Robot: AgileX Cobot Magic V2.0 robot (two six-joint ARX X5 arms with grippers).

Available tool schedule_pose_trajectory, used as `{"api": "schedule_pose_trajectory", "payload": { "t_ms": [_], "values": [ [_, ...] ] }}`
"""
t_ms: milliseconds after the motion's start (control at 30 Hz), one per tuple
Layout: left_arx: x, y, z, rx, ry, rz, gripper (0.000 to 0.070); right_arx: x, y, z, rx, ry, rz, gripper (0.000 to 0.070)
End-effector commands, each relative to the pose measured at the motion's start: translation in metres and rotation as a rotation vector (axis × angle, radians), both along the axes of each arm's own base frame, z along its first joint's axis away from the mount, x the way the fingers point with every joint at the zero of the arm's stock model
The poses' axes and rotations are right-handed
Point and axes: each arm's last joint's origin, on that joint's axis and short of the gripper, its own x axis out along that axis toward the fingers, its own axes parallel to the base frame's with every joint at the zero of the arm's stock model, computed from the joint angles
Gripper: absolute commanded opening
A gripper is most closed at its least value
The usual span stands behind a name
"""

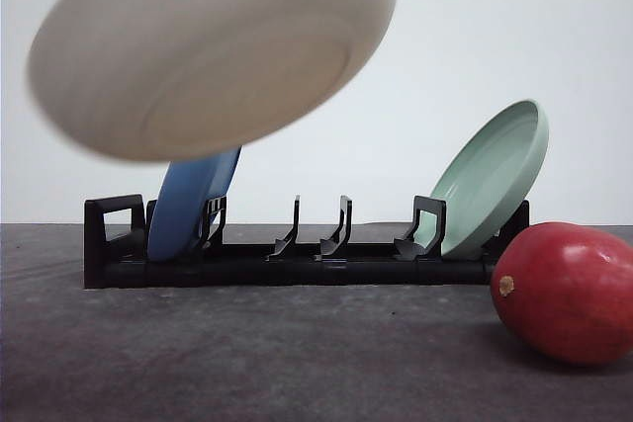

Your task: Place pomegranate in white plate

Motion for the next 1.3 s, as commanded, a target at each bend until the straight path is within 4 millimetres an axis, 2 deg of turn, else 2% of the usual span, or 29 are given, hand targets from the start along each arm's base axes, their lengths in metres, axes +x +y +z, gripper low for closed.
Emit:
{"api": "schedule_pose_trajectory", "payload": {
  "t_ms": [0,167,467,600,800,867,967,1033,1100,1267],
  "values": [
    [-0.003,-0.007,-0.017,-0.004,-0.008,0.04,0.0,0.0,0.0,0.005,0.007,-0.012,0.0,0.0625],
    [-0.002,-0.012,-0.066,0.042,0.004,0.087,0.0,0.0,0.0,0.004,0.006,-0.002,0.0,0.0625],
    [0.002,-0.036,-0.117,0.161,-0.005,0.107,0.0,-0.001,0.0,0.003,0.005,0.014,0.0,0.0625],
    [0.003,-0.043,-0.128,0.158,-0.005,0.106,0.0,-0.001,0.0,0.003,0.005,0.014,0.0,0.0625],
    [0.003,-0.043,-0.13,0.167,-0.003,0.107,0.0009,-0.001,0.001,0.003,0.005,0.015,0.001,0.0625],
    [0.004,-0.043,-0.13,0.163,-0.003,0.112,0.0125,-0.001,0.001,0.003,0.005,0.014,0.001,0.0625],
    [0.004,-0.043,-0.13,0.154,-0.004,0.13,0.0381,-0.001,0.001,0.003,0.005,0.015,0.002,0.0625],
    [0.004,-0.042,-0.128,0.149,-0.007,0.139,0.0512,-0.001,0.001,0.002,0.005,0.016,0.007,0.0625],
    [0.004,-0.041,-0.125,0.145,-0.008,0.141,0.0566,-0.001,0.002,0.002,0.002,0.019,0.012,0.0625],
    [0.002,-0.03,-0.104,0.101,-0.007,0.157,0.0567,0.002,0.007,-0.004,-0.04,0.056,0.005,0.0625]
  ]
}}
